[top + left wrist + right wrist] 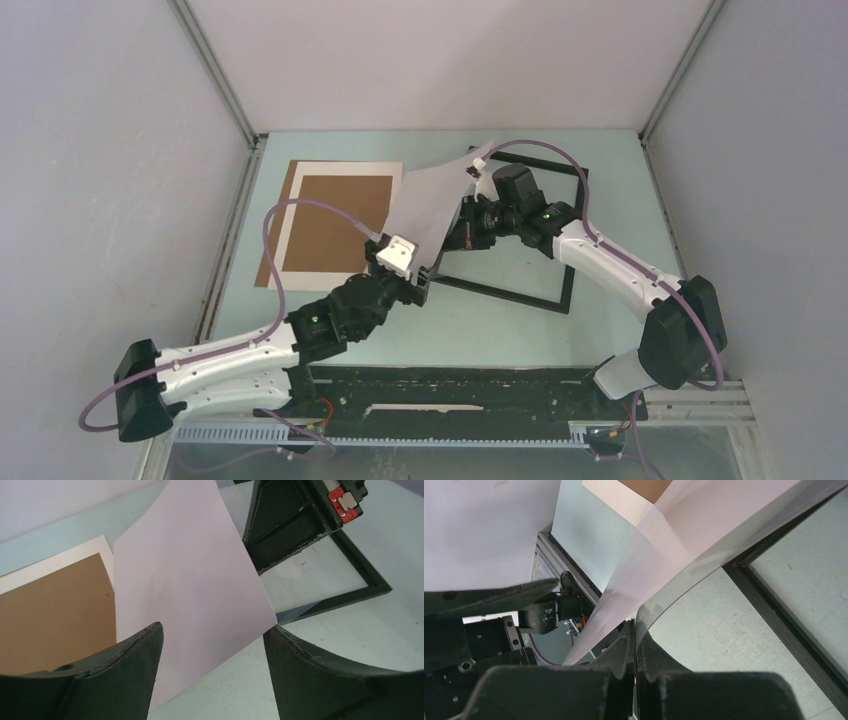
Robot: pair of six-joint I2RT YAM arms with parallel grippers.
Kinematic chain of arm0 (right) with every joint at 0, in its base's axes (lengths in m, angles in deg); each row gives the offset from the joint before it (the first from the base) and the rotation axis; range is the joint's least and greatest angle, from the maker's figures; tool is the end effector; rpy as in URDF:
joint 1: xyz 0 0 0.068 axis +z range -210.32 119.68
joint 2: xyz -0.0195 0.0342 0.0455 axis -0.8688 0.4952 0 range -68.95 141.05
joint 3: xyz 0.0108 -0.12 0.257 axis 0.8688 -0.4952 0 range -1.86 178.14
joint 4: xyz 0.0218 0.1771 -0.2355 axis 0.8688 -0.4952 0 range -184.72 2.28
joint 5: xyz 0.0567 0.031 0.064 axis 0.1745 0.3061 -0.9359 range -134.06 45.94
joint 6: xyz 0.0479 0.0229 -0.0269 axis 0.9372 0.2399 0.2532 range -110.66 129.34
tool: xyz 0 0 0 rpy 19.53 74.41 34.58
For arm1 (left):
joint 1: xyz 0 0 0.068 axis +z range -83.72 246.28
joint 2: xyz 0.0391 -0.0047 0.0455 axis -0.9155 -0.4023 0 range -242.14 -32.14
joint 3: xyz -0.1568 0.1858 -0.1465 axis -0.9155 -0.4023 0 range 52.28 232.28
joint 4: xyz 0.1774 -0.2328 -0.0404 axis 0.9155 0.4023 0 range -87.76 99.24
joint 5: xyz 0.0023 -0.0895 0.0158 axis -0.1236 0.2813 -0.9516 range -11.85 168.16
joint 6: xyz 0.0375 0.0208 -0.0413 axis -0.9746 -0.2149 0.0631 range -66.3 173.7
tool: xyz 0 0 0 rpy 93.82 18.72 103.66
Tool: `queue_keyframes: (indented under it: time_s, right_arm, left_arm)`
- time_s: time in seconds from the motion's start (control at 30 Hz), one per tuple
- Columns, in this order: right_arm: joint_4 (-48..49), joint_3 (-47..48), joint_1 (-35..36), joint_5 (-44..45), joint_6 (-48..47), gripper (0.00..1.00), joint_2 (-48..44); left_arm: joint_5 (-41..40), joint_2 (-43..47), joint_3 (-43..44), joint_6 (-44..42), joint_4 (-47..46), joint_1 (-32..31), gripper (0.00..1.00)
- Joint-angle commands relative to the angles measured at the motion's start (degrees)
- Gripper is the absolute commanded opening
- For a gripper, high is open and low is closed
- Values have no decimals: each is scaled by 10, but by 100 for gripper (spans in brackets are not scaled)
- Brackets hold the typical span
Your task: Put the photo into the frame
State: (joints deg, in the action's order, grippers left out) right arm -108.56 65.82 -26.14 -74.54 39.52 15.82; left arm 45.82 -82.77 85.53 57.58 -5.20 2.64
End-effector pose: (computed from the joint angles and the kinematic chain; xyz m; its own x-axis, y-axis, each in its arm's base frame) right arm 0.2930 0.2256 0.2939 -0.8493 -0.0530 -0.5252 -0.4490 0.5956 0.6661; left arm 0.1277 -0.2053 0.2806 -0.1118 0.0970 -0.9890 0.5168 0.8557 0.0255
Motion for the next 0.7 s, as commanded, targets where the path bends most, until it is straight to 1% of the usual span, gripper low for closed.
queue_keyframes:
  time_s: [0.0, 0.03, 0.1, 0.13, 0.17, 0.23, 0.27, 0.3, 0.37, 0.4, 0.47, 0.5, 0.6, 0.67]
  right_arm:
    - [14, 23, 7, -4, 5, 0, 4]
    - [15, 23, 8, -4, 6, 0, 4]
    - [16, 23, 8, -3, 8, 0, 4]
    - [17, 23, 8, -3, 10, 0, 4]
    - [18, 23, 8, -3, 10, 0, 3]
    - [15, 23, 8, 2, 11, 0, 1]
    - [14, 23, 7, 6, 13, 0, 0]
    - [12, 23, 5, 9, 15, 0, -1]
    - [6, 23, -1, 14, 20, 0, -6]
    - [1, 23, -5, 19, 23, 0, -10]
    - [-12, 23, -19, 22, 22, 0, -21]
    - [-19, 23, -28, 21, 19, 0, -28]
    - [-36, 15, -74, 5, 8, 0, -52]
    - [-26, -6, -112, -33, 2, 0, -69]
  left_arm:
    - [-100, -32, 50, -52, -9, -33, 75]
    - [-114, -41, 58, -54, -8, -35, 64]
    - [-111, -56, 71, -58, -5, -35, 52]
    - [-110, -61, 75, -59, -5, -35, 43]
    - [-111, -64, 80, -60, -5, -35, 37]
    - [-118, -69, 86, -61, -5, -35, 32]
    - [-125, -70, 90, -59, -5, -33, 27]
    - [-126, -69, 94, -58, -4, -30, 21]
    - [-121, -62, 105, -44, -1, -8, 4]
    - [-114, -54, 113, -23, 9, 10, 1]
    - [-77, -25, 128, 34, 25, 68, 0]
    - [-44, -7, 130, 69, 26, 109, 0]
    - [67, 46, 123, 191, 14, 259, 0]
    - [130, 66, 109, 266, 3, 357, 0]
